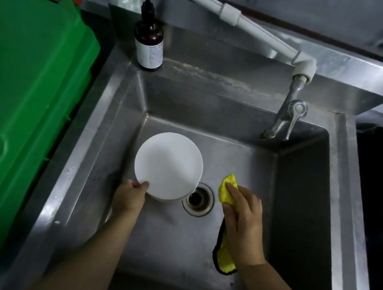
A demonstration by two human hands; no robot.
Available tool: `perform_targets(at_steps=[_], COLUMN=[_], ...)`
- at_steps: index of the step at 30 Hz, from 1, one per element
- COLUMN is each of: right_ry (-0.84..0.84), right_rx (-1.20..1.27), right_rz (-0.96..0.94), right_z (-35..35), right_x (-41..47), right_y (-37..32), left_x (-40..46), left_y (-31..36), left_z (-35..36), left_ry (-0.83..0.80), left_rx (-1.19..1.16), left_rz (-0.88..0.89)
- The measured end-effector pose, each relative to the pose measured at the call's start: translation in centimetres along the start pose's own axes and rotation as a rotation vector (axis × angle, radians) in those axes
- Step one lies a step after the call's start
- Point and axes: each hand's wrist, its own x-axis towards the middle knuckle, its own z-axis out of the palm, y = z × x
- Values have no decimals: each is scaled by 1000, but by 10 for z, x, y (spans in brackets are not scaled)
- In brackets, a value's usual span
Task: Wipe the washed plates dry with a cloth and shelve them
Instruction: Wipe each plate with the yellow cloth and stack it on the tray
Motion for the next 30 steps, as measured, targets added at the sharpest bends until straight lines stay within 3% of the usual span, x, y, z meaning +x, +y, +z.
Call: perform_targets(at_steps=[8, 15, 23, 30], right_ry=[5, 14, 33, 34], right_rx=[-11, -24, -35, -22], right_rz=[29, 17, -10, -57], right_z=[2, -5, -24, -64], right_x=[2, 4, 3, 3], right_y=[0, 2, 8, 11], left_x=[-4, -16, -15, -60], left_y=[11, 37, 40, 56], left_z=[2, 14, 24, 7], left_ry=[-19, -5, -122, -44], left_rx=[-227, -676, -659, -580], left_rz=[-75, -181, -245, -36])
